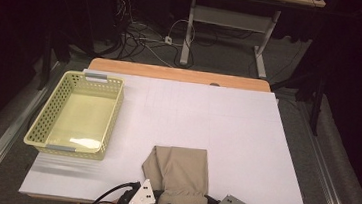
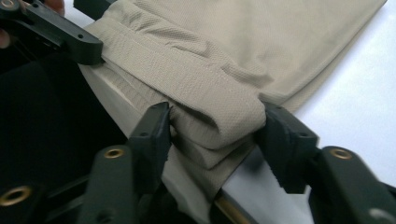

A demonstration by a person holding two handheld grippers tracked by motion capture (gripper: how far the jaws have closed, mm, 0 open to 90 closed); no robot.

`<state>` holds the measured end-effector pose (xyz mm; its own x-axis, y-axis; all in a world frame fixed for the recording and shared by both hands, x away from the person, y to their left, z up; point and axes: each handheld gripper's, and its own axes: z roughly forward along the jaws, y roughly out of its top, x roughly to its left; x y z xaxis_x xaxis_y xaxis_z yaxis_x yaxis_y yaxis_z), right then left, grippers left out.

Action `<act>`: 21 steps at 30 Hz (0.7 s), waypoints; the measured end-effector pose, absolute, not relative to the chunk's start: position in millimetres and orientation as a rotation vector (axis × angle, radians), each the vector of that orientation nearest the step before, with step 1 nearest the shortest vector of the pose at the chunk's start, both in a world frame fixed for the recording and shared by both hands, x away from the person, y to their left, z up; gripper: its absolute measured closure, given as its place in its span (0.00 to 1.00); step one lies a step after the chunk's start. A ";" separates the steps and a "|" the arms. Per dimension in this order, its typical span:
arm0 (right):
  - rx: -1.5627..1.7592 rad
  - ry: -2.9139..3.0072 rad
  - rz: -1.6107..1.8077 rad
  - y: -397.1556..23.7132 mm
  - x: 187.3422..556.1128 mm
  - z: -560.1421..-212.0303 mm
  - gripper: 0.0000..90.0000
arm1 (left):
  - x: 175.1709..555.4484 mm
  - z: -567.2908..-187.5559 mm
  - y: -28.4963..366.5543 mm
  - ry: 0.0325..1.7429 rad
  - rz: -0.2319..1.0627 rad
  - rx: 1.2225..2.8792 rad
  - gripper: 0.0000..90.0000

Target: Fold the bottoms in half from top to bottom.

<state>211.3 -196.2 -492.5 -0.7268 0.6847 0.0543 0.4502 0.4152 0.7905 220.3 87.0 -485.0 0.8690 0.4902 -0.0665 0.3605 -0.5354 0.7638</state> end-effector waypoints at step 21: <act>0.851 2.443 1.237 -180.4 205.4 -483.3 0.65 | 195.6 -475.5 105.6 0.711 0.184 2.187 0.63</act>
